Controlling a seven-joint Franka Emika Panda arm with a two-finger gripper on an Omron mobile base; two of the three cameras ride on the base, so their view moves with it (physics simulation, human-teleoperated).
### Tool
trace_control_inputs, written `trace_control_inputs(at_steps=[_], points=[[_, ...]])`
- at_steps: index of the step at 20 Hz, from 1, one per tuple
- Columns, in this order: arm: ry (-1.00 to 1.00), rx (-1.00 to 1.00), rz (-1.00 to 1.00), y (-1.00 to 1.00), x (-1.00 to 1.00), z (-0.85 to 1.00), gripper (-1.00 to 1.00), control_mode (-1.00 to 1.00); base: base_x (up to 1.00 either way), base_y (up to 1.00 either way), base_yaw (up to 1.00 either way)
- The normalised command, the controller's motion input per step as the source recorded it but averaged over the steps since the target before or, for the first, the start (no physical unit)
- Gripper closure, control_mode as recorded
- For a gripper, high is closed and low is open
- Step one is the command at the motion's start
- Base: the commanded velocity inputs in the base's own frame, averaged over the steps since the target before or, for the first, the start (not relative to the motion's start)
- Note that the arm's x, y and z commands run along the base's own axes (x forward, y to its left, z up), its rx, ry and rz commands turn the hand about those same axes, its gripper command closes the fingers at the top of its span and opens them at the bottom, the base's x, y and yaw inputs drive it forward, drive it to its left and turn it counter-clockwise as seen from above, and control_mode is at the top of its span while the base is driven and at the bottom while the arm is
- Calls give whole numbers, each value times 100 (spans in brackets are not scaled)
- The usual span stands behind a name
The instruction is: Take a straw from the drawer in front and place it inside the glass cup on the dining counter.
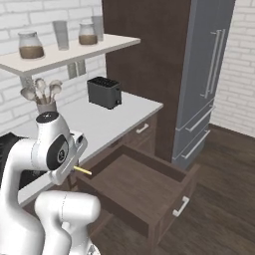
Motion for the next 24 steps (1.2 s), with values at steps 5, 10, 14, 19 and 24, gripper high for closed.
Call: trace_control_inputs(at_steps=[5,10,14,19,24], points=[[0,0,0,0,0,0,100,100,-61,0,0],[0,0,0,0,0,0,100,100,-65,-9,0],[0,0,0,0,0,0,100,100,-66,-42,-10],[0,0,0,0,0,0,100,100,-63,-61,-22],[0,0,0,0,0,0,100,100,-58,-74,-23]])
